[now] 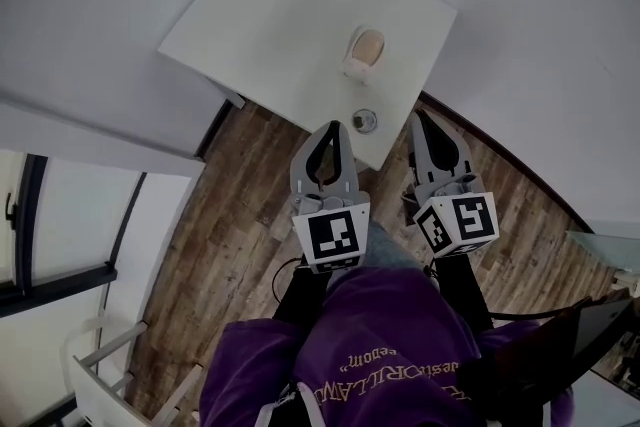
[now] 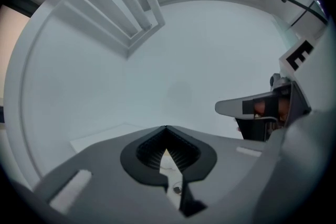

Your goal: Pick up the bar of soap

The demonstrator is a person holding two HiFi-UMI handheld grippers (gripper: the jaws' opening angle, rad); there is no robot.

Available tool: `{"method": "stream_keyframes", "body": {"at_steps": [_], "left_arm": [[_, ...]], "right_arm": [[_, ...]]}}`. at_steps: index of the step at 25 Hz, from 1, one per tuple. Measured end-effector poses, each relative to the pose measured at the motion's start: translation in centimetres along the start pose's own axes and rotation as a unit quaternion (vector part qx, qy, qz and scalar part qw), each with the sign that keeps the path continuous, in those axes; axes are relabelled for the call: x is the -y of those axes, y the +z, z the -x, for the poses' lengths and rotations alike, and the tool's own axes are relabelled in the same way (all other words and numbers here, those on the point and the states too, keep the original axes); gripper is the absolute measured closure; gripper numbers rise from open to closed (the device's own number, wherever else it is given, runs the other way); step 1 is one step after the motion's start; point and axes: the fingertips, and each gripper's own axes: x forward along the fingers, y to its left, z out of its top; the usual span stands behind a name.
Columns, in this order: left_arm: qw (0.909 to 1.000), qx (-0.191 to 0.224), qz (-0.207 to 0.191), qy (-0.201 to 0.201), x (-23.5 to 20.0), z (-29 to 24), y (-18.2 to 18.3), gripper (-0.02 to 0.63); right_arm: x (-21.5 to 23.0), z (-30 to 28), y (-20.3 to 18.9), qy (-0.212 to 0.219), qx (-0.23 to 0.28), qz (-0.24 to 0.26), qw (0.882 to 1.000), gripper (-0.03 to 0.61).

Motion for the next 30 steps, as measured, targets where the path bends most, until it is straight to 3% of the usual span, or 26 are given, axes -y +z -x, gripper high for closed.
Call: {"method": "stream_keyframes", "body": {"at_steps": [8,20,27,30], "left_arm": [[0.9999,-0.01,-0.009,0.007,0.9,-6.6,0.7,0.606],[0.9979,-0.062,-0.008,-0.015,2.0,-12.6,-2.6,0.606],[0.9927,-0.097,-0.019,-0.069,2.2,-17.2,-5.0,0.605],[0.9898,-0.108,-0.009,-0.093,2.4,-19.6,-5.7,0.541]], "right_arm": [[4.9,-4.4,0.8,0.011,-0.005,-0.005,1.0,0.571],[8.9,-7.3,-0.8,-0.009,-0.022,-0.018,1.0,0.571],[10.9,-9.1,-0.6,-0.054,-0.02,-0.024,0.998,0.571],[11.6,-10.1,-0.4,-0.065,-0.021,-0.021,0.997,0.571]]}}
